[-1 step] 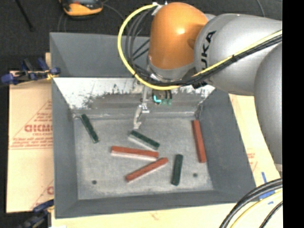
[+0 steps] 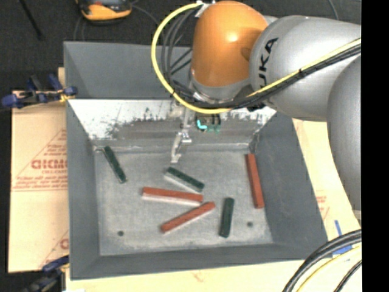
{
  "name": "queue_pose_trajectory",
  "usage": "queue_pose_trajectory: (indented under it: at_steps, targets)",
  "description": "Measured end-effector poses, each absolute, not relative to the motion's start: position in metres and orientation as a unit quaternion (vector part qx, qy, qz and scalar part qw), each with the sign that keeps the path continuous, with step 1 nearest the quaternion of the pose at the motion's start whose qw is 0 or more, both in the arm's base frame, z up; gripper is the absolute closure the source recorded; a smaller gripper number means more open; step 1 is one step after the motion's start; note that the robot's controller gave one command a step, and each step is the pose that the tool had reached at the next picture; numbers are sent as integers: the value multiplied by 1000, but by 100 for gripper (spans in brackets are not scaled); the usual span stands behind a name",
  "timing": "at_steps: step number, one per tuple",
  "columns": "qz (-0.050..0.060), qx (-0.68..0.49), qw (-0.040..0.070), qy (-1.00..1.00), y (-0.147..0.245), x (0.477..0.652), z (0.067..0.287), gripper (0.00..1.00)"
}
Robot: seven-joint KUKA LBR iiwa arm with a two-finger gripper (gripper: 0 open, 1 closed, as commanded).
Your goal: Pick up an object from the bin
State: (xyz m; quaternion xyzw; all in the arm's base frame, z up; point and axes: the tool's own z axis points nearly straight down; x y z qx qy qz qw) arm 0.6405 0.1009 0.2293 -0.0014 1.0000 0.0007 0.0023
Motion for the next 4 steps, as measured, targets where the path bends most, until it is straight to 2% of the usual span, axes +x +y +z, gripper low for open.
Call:
queue_pose_trajectory:
  at_steps: [1, 2, 3, 4]
  targets:
    - [1, -26, 6, 1000, 96, 640, 182, 0]
    - [0, -100, 1, 995, 50, 594, 85, 100]
    - [0, -100, 1, 995, 50, 594, 85, 100]
    - [0, -113, 3, 994, 46, 607, 236, 100]
